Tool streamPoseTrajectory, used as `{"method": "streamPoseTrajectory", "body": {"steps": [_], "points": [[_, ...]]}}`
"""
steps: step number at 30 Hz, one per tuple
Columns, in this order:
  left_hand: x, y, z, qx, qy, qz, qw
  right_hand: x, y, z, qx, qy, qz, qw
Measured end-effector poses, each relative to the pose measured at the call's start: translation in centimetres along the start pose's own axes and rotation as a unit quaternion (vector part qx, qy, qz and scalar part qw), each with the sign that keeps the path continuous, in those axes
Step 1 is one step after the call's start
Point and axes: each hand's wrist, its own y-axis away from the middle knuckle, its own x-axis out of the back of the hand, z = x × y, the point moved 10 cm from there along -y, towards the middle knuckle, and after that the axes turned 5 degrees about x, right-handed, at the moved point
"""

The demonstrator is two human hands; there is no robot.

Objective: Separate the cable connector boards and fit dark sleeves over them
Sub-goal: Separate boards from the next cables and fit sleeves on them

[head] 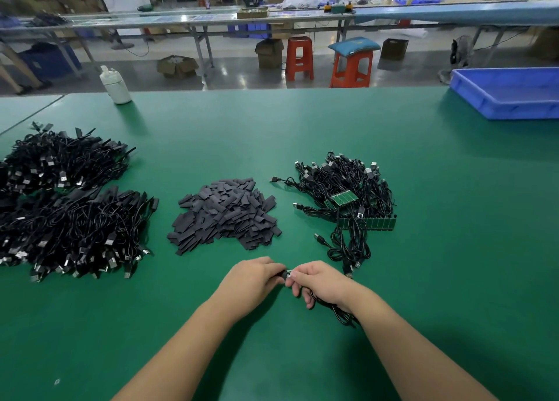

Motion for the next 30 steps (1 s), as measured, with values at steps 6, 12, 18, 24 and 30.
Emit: {"method": "streamPoseTrajectory", "body": {"steps": [6, 12, 18, 24, 30], "points": [[0.6, 0.3, 0.7, -0.016, 0.009, 0.02, 1.0, 0.0, 0.1, -0.4, 0.003, 0.009, -0.001, 1.0], [-1.4, -0.4, 1.3, -0.003, -0.062, -0.053, 0.997, -0.1, 0.2, -0.3, 0.003, 0.058, -0.002, 0.998], [-3.0, -1.0, 1.3, 0.007, -0.142, -0.095, 0.985, 0.3, 0.2, -0.2, 0.007, 0.059, 0.0, 0.998], [-3.4, -1.0, 1.1, 0.021, -0.153, -0.094, 0.984, 0.5, 0.1, 0.0, 0.004, 0.063, 0.011, 0.998], [-2.7, -0.6, 0.9, -0.01, -0.071, -0.046, 0.996, 0.8, 0.0, 0.1, 0.004, 0.066, 0.037, 0.997]]}}
